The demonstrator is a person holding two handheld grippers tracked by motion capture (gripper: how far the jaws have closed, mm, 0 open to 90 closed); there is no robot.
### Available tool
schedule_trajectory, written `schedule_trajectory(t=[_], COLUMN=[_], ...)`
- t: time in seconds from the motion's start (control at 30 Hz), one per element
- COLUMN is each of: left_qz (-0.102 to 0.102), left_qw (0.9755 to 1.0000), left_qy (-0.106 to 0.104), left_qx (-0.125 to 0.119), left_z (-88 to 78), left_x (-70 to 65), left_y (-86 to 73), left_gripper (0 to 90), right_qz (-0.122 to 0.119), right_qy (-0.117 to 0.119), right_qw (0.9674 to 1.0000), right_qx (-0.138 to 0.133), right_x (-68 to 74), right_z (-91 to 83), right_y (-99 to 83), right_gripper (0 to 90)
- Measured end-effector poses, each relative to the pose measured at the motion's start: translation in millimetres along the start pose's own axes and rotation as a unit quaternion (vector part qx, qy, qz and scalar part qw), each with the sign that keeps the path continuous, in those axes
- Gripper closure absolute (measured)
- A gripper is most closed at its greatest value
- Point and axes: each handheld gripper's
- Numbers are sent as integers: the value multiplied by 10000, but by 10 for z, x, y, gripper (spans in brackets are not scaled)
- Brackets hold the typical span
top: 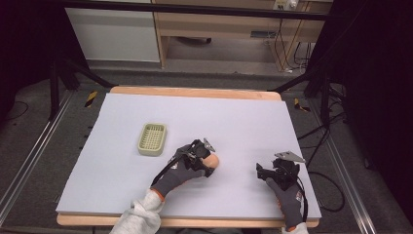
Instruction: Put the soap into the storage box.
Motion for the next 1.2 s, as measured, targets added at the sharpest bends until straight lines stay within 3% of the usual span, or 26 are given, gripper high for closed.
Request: schedule_trajectory(t=[0.57,1.2], left_qz=[-77,-281], left_qw=[9999,9989], left_qy=[67,92], left_qx=[-71,-353], left_z=[-45,-432], left_x=[-1,119], left_y=[-1,-139], left_gripper=[320,320], right_qz=[6,7], right_qy=[-4,-18], right_qw=[10000,10000], right_qx=[4,14], right_x=[-2,-4], right_z=[-2,-3], right_y=[2,2], right_gripper=[60,60])
Point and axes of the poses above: each handheld gripper's, and its own axes: z roughly forward along the jaws, y roughly out of its top, x roughly to its left, and after that the axes turned 7 degrees about y, right-handed
